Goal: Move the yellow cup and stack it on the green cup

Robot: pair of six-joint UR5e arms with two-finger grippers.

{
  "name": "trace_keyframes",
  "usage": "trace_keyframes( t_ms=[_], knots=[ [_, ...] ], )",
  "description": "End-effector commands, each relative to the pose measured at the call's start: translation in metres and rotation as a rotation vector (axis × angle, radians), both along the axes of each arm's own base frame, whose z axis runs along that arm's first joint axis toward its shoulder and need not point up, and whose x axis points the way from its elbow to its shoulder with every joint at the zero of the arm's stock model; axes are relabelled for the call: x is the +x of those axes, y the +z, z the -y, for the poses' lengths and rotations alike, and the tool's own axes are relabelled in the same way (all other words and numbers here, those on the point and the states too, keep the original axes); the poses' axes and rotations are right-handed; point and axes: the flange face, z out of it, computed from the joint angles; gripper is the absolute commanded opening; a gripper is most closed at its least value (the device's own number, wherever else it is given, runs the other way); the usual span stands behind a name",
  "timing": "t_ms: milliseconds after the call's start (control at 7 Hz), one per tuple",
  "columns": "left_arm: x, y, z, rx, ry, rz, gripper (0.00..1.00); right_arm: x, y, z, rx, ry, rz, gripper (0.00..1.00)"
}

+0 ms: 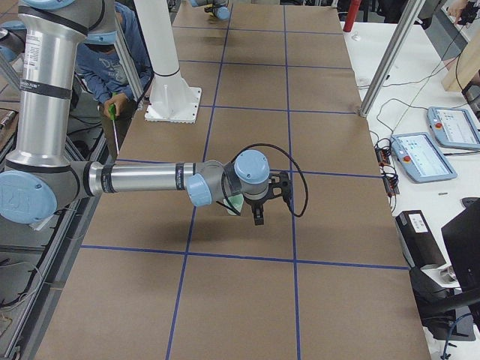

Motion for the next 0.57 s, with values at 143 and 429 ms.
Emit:
trace_keyframes(
  t_ms=[143, 429],
  knots=[
    [-0.0019, 0.0097, -0.0054, 0.010, 0.010, 0.009, 0.74, -0.0013, 0.0013, -0.0049, -0.004, -0.007, 0.005, 1.00],
    [0.0040, 0.0095, -0.0095, 0.026, 0.019, -0.001, 0.48, -0.0009, 0.0013, -0.0081, -0.001, -0.009, 0.005, 1.00]
  ],
)
